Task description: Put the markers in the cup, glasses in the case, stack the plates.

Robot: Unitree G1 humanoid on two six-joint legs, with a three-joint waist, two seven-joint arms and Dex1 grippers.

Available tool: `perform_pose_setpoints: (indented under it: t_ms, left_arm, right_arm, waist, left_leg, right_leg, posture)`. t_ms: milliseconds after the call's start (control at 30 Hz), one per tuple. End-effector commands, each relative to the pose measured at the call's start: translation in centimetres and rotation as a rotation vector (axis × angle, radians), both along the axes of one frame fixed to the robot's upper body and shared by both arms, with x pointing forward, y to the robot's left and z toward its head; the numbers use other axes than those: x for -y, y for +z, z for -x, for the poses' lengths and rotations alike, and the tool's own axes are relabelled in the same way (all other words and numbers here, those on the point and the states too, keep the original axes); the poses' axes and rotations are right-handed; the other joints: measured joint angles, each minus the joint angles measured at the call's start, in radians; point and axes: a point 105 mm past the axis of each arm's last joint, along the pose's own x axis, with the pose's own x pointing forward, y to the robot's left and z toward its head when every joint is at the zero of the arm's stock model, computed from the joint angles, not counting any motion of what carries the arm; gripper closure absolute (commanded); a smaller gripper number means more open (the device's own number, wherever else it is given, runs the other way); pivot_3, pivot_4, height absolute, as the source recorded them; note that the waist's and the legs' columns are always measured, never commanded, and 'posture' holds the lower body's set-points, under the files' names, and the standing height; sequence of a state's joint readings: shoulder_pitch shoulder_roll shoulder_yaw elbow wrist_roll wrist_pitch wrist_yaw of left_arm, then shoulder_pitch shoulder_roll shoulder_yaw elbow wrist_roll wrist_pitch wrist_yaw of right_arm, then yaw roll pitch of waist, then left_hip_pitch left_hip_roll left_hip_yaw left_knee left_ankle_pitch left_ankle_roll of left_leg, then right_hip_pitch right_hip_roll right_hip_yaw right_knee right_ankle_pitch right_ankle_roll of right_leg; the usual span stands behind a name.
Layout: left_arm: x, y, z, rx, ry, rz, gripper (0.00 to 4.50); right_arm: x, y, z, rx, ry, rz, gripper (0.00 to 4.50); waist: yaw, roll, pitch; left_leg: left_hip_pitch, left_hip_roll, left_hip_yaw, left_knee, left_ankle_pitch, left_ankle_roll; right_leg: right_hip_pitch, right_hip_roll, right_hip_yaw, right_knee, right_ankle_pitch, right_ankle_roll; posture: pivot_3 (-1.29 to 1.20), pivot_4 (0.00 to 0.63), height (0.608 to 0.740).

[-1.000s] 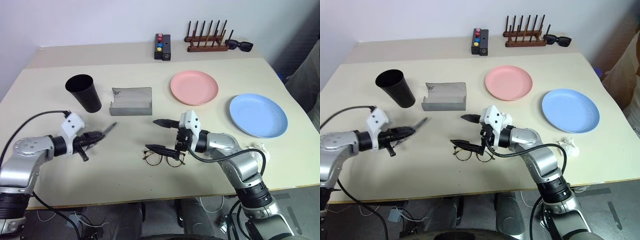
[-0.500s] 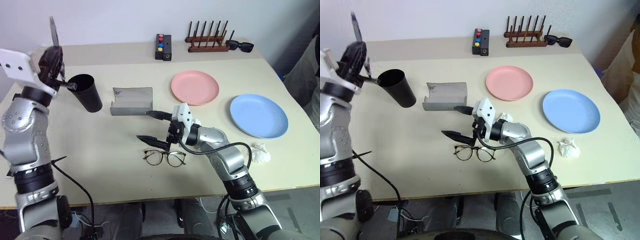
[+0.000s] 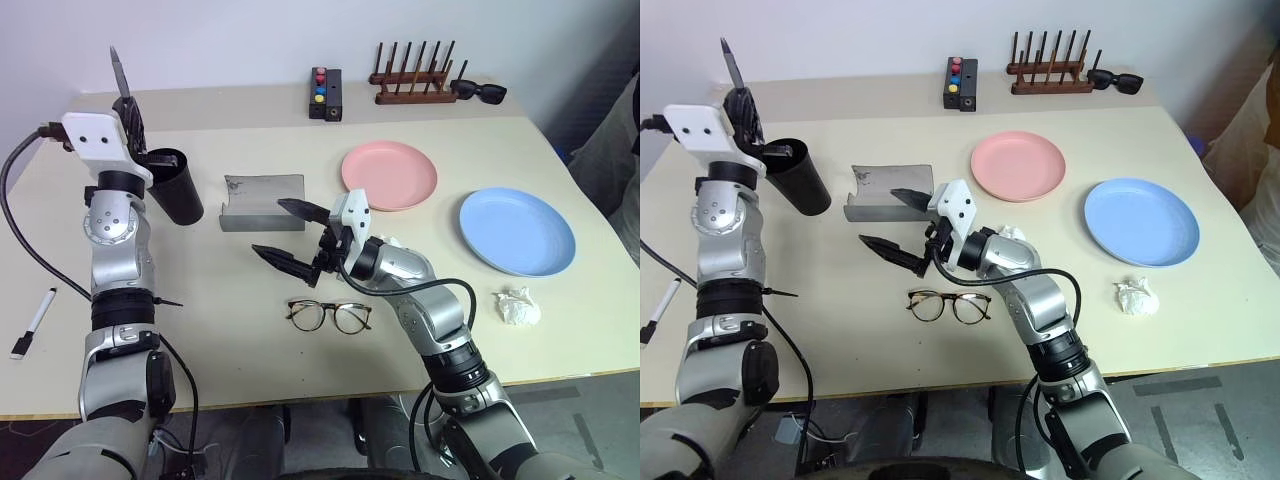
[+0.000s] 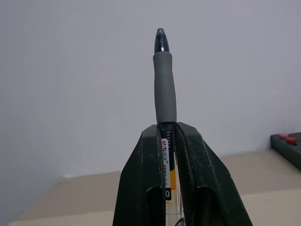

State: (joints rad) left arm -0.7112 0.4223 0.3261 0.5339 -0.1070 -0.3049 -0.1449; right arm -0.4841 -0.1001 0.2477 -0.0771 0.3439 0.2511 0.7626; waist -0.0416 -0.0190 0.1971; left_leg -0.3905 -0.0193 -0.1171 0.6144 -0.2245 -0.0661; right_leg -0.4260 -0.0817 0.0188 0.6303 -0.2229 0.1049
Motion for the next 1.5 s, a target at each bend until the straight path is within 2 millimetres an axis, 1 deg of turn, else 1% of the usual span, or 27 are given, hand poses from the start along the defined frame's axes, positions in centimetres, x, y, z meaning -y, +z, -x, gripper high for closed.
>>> perform_pose_setpoints:
  t_ms: [33, 167, 333, 367, 500, 733, 833, 867, 967, 1033, 1100, 1133, 1167, 1200, 1233, 1300, 1400, 1500]
  left_arm:
    - [0.3, 1.1, 0.2, 0.059, 0.001, -0.009, 4.45]
    - [0.5, 0.2, 0.0, 0.039, -0.006, -0.002, 4.45]
    - [0.4, -0.2, 0.1, 0.026, -0.010, 0.013, 4.45]
    - [0.5, -0.2, 0.1, 0.024, -0.011, 0.013, 4.06]
    - [0.7, -0.5, 0.1, 0.013, -0.015, 0.010, 2.27]
    - [1.0, -0.8, 0.1, 0.007, -0.025, 0.020, 2.27]
    - [0.9, -0.2, 0.3, 0.026, -0.025, 0.030, 2.27]
    - [0.6, 0.3, 0.5, 0.041, -0.020, 0.040, 2.27]
    - [-1.0, 2.3, 1.7, 0.082, 0.007, 0.071, 2.27]
    - [-3.2, 3.1, 2.7, 0.040, 0.081, 0.052, 1.72]
    - [-6.1, 3.3, 4.1, -0.023, 0.140, 0.077, 0.94]
    - [-7.2, 3.1, 4.7, -0.062, 0.166, 0.083, 0.31]
    - [-8.7, 2.6, 5.4, -0.128, 0.215, 0.080, 0.03]
    - [-10.1, 2.0, 6.2, -0.190, 0.262, 0.076, 0.03]
    - [-11.8, 1.0, 7.3, -0.276, 0.319, 0.076, 0.03]
    - [-14.0, -1.2, 9.2, -0.429, 0.401, 0.062, 0.03]
    - [-15.5, -4.6, 11.7, -0.621, 0.435, 0.092, 0.03]
    - [-15.9, -7.8, 13.9, -0.793, 0.417, 0.165, 0.03]
  right_arm:
    - [0.2, 1.5, 0.4, 0.046, 0.001, -0.038, 0.00]
    - [0.2, 1.6, 0.3, 0.047, 0.000, -0.040, 0.00]
    - [0.2, 1.6, 0.2, 0.048, -0.001, -0.043, 0.00]
    - [0.2, 1.6, 0.2, 0.046, 0.001, -0.043, 0.00]
    - [0.1, 1.6, 0.2, 0.042, 0.009, -0.043, 0.00]
    - [0.0, 1.5, 0.3, 0.041, 0.015, -0.041, 0.00]
    - [0.0, 1.6, 0.3, 0.042, 0.015, -0.041, 0.00]
    - [0.0, 1.6, 0.3, 0.043, 0.014, -0.041, 0.00]
    - [0.0, 1.6, 0.3, 0.044, 0.011, -0.041, 0.00]
    - [0.1, 1.5, 0.3, 0.043, 0.007, -0.041, 0.00]
    - [0.1, 1.5, 0.3, 0.040, 0.004, -0.042, 0.00]
    - [0.1, 1.4, 0.3, 0.038, 0.003, -0.042, 0.00]
    - [0.1, 1.4, 0.3, 0.035, 0.004, -0.041, 0.00]
    - [0.0, 1.3, 0.4, 0.032, 0.007, -0.041, 0.00]
    - [0.0, 1.2, 0.5, 0.029, 0.013, -0.040, 0.00]
    - [-0.2, 1.1, 0.6, 0.023, 0.026, -0.040, 0.00]
    - [-0.6, 1.0, 0.7, 0.015, 0.048, -0.039, 0.00]
    - [-0.9, 0.8, 0.9, 0.009, 0.068, -0.038, 0.00]
  waist:
    - [0.000, 0.000, 0.000]
    - [0.000, 0.000, 0.000]
    - [0.000, 0.000, 0.000]
    - [0.000, 0.000, 0.000]
    - [0.000, 0.000, 0.000]
    - [0.000, 0.000, 0.000]
    - [-0.001, 0.000, 0.000]
    - [-0.001, 0.000, 0.000]
    - [-0.002, 0.000, 0.000]
    - [-0.007, 0.000, 0.000]
    - [-0.019, 0.000, 0.000]
    - [-0.021, 0.000, 0.000]
    - [-0.024, 0.000, 0.000]
    - [-0.027, 0.000, 0.000]
    - [-0.030, 0.000, 0.000]
    - [-0.029, 0.000, 0.000]
    - [-0.023, 0.000, 0.000]
    - [-0.013, -0.002, -0.001]
  left_leg:
    - [0.000, 0.000, 0.000, 0.000, 0.000, 0.000]
    - [0.000, 0.000, 0.000, 0.000, 0.000, 0.000]
    - [0.000, 0.000, 0.000, 0.000, 0.000, 0.000]
    - [0.000, 0.000, 0.000, 0.000, 0.000, 0.000]
    - [0.000, 0.000, 0.000, 0.000, 0.000, 0.000]
    - [0.000, 0.000, 0.000, 0.000, 0.000, 0.000]
    - [0.000, 0.000, 0.000, 0.000, 0.000, 0.000]
    - [0.000, 0.000, 0.000, 0.000, 0.000, 0.000]
    - [0.000, 0.000, 0.000, 0.000, 0.000, 0.000]
    - [0.000, 0.000, 0.000, 0.000, 0.000, 0.000]
    - [0.000, 0.000, 0.000, -0.001, 0.000, 0.000]
    - [0.001, 0.000, 0.000, -0.001, 0.000, 0.000]
    - [0.001, 0.000, 0.000, -0.001, 0.000, 0.000]
    - [0.001, 0.000, 0.000, -0.001, 0.000, 0.000]
    - [0.001, 0.000, 0.000, -0.002, 0.000, 0.000]
    - [0.001, 0.000, 0.000, -0.002, 0.000, 0.000]
    - [0.001, 0.000, 0.000, -0.002, 0.000, 0.000]
    - [0.001, 0.000, -0.001, -0.001, 0.000, 0.000]
  right_leg:
    - [0.000, 0.000, 0.000, 0.000, 0.000, 0.000]
    - [0.000, 0.000, 0.000, 0.000, 0.000, 0.000]
    - [0.000, 0.000, 0.000, 0.000, 0.000, 0.000]
    - [0.000, 0.000, 0.000, 0.000, 0.000, 0.000]
    - [0.000, 0.000, 0.000, 0.000, 0.000, 0.000]
    - [0.000, 0.000, 0.000, 0.000, 0.000, 0.000]
    - [0.000, 0.000, 0.000, 0.000, 0.000, 0.000]
    - [0.000, 0.000, 0.000, 0.000, 0.000, 0.000]
    - [0.000, 0.000, 0.000, 0.000, 0.000, 0.000]
    - [0.000, 0.000, 0.000, 0.000, 0.000, 0.000]
    - [-0.001, 0.000, 0.000, 0.001, 0.000, 0.000]
    - [-0.001, 0.000, 0.000, 0.001, 0.000, 0.000]
    - [-0.001, 0.000, 0.000, 0.001, 0.000, 0.000]
    - [-0.001, 0.000, 0.000, 0.001, 0.000, 0.000]
    - [-0.001, 0.000, 0.000, 0.001, 0.000, 0.000]
    - [-0.001, 0.000, 0.000, 0.002, 0.000, 0.000]
    - [-0.001, 0.000, 0.000, 0.001, 0.000, 0.000]
    - [0.000, 0.000, 0.000, 0.001, 0.000, 0.000]
  posture:
    - [0.00, 0.150, 0.740]
    - [0.00, 0.150, 0.740]
    - [0.00, 0.150, 0.740]
    - [0.00, 0.150, 0.740]
    - [0.00, 0.150, 0.740]
    - [0.00, 0.150, 0.740]
    - [0.00, 0.150, 0.740]
    - [0.00, 0.150, 0.740]
    - [0.00, 0.150, 0.740]
    - [0.00, 0.150, 0.740]
    - [0.00, 0.150, 0.740]
    - [0.00, 0.150, 0.740]
    - [0.00, 0.150, 0.740]
    - [0.00, 0.150, 0.740]
    - [0.00, 0.150, 0.740]
    - [0.00, 0.150, 0.740]
    - [0.00, 0.150, 0.740]
    - [0.00, 0.150, 0.740]
